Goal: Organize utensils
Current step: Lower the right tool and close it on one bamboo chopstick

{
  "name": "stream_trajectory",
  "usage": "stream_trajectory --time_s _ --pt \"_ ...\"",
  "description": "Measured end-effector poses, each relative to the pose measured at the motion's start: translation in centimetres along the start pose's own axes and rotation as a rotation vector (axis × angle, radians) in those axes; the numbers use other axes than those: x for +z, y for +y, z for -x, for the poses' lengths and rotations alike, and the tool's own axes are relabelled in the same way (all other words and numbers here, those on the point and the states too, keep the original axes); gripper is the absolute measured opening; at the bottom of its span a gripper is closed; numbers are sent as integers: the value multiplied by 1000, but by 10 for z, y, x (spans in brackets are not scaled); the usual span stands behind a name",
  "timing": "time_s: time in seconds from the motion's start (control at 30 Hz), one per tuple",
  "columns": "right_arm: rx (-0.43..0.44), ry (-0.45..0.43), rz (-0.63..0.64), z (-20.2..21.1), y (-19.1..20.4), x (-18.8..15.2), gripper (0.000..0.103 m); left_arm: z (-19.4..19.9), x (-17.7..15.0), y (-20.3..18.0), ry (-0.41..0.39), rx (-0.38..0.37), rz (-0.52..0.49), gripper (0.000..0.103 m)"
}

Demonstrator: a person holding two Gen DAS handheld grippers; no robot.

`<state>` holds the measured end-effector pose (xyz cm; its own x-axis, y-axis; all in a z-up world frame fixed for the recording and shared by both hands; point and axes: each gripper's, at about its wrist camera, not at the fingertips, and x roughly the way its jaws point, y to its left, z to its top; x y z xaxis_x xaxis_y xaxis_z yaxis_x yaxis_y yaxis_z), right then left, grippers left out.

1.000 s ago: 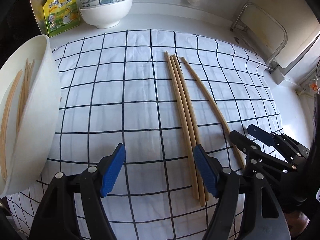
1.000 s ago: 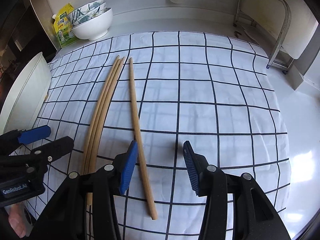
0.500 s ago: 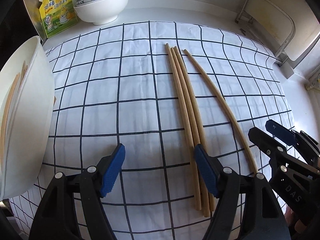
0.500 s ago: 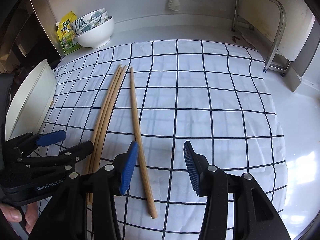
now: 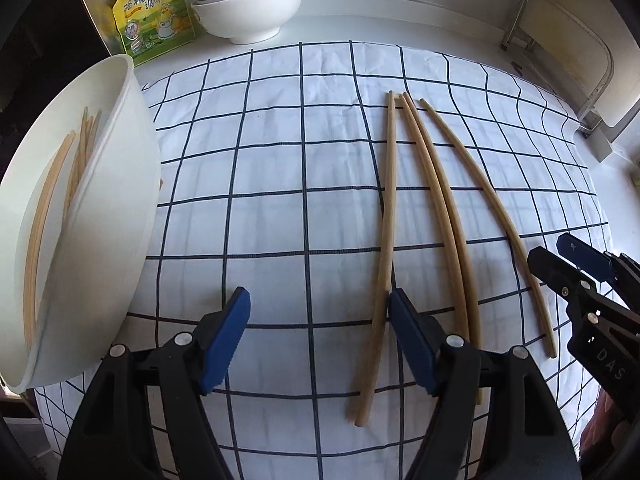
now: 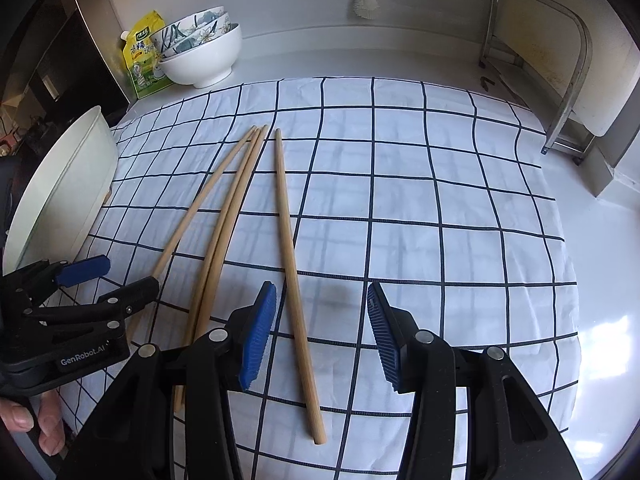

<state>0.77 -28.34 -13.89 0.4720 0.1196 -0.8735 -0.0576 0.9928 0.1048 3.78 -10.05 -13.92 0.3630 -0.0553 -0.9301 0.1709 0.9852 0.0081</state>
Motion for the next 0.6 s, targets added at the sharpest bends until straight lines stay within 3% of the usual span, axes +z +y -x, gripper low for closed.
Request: stream_trajectory --time_s 0.43,0.6 --pt "-33 19 55 -15 9 4 45 -7 25 -16 -56 21 -41 72" --pt "-44 11 68 -16 11 4 45 -14 24 -12 -40 15 -43 75"
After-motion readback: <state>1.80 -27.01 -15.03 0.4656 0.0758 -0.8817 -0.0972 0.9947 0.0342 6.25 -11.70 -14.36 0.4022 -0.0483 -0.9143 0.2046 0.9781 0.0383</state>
